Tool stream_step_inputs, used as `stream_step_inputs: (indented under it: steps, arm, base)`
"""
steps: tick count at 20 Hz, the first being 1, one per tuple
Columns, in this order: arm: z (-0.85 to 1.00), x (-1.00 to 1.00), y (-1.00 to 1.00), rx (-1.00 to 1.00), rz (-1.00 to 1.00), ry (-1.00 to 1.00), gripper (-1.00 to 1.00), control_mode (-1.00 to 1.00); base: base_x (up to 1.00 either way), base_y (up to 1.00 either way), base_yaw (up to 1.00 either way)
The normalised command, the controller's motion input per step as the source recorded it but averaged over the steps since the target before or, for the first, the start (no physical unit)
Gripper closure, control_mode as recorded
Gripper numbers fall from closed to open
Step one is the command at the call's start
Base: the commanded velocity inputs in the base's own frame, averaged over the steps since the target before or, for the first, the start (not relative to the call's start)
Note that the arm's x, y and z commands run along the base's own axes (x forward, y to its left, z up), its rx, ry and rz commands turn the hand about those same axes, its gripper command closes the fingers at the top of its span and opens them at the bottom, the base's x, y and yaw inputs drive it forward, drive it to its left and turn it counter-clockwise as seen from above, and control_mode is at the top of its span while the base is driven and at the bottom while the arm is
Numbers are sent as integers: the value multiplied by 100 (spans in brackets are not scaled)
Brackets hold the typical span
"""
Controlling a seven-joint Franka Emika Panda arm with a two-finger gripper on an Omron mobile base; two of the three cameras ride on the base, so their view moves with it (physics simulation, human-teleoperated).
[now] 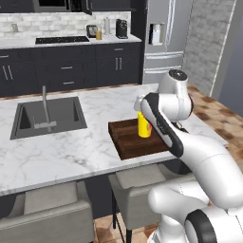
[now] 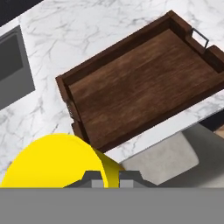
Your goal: There is a tray on the dining counter. Grab the cup, mug, and pitcher and place them on the tray. The pitcher may be placed next to the tray if it cannot fit the tray.
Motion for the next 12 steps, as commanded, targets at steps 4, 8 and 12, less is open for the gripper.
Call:
stream_step_inputs:
  steps: [4,8,12]
  arm:
    - [-8,0,0,0,0,0,100,-100]
    - [-12,3,0,0,0,0,100,-100]
    - [-13,14,0,0,0,0,100,-100]
  base:
    - [0,0,0]
    - [0,0,0]
    - [0,0,0]
